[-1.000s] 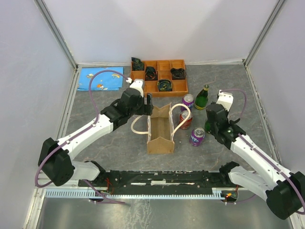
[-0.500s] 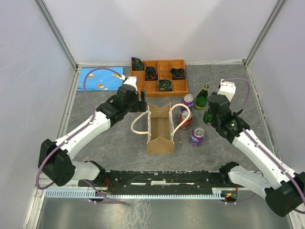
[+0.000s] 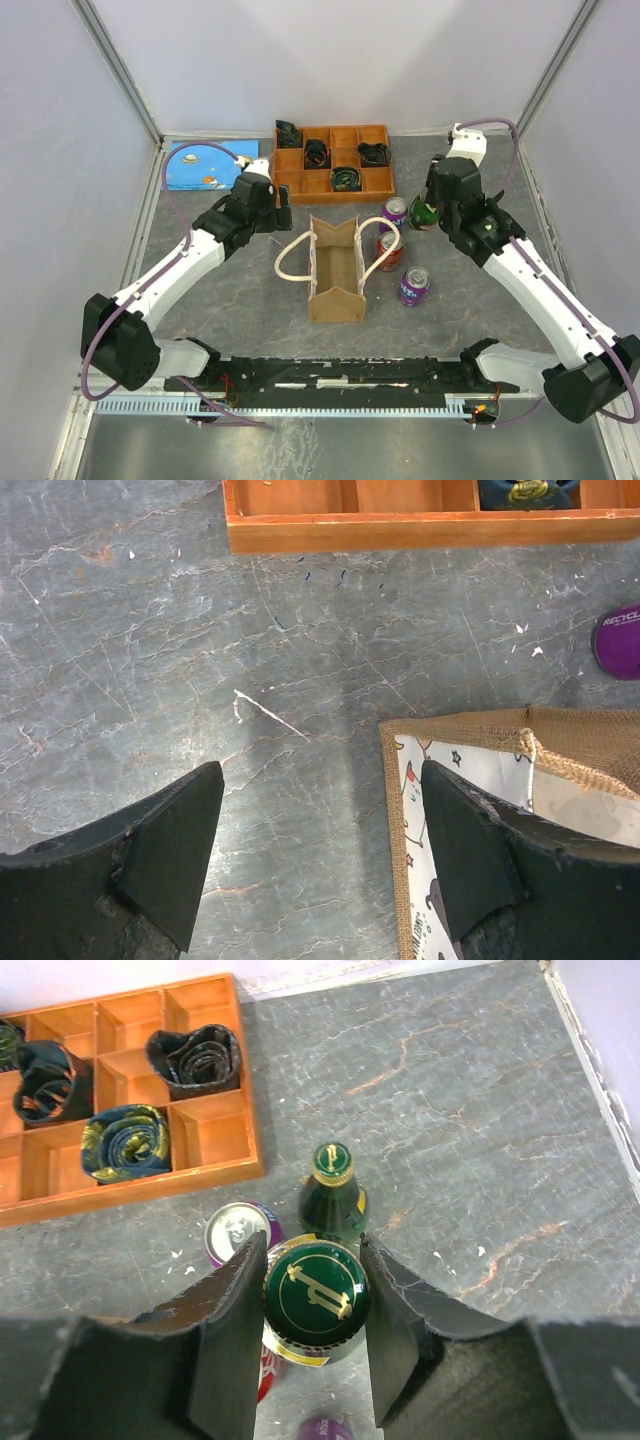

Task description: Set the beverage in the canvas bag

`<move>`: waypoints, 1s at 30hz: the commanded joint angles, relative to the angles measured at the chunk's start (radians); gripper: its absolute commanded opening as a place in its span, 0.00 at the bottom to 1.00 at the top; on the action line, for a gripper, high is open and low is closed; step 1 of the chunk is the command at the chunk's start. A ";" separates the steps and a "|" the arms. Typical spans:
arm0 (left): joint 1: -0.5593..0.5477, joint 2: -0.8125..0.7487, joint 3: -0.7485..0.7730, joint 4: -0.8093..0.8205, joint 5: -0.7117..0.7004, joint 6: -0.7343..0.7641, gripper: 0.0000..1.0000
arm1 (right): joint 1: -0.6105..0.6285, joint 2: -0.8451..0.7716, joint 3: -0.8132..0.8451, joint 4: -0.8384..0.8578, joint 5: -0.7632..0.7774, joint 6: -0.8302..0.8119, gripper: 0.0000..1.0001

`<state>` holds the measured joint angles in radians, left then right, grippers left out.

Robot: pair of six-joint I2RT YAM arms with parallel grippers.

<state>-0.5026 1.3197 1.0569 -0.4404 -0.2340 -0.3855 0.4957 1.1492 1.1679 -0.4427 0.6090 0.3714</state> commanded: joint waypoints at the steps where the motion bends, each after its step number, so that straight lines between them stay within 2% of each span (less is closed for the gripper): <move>1: 0.016 -0.026 -0.008 0.016 -0.006 -0.035 0.86 | 0.008 0.009 0.131 0.117 -0.026 -0.012 0.00; 17: 0.056 -0.061 -0.045 0.025 0.008 -0.036 0.86 | 0.103 0.244 0.423 0.201 -0.103 -0.062 0.00; 30: 0.065 -0.054 -0.064 0.034 0.003 -0.030 0.87 | 0.344 0.364 0.546 0.217 -0.055 -0.122 0.00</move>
<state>-0.4458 1.2865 0.9943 -0.4400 -0.2295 -0.3859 0.7662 1.5482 1.6089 -0.3931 0.5034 0.2821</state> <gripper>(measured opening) 0.863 0.448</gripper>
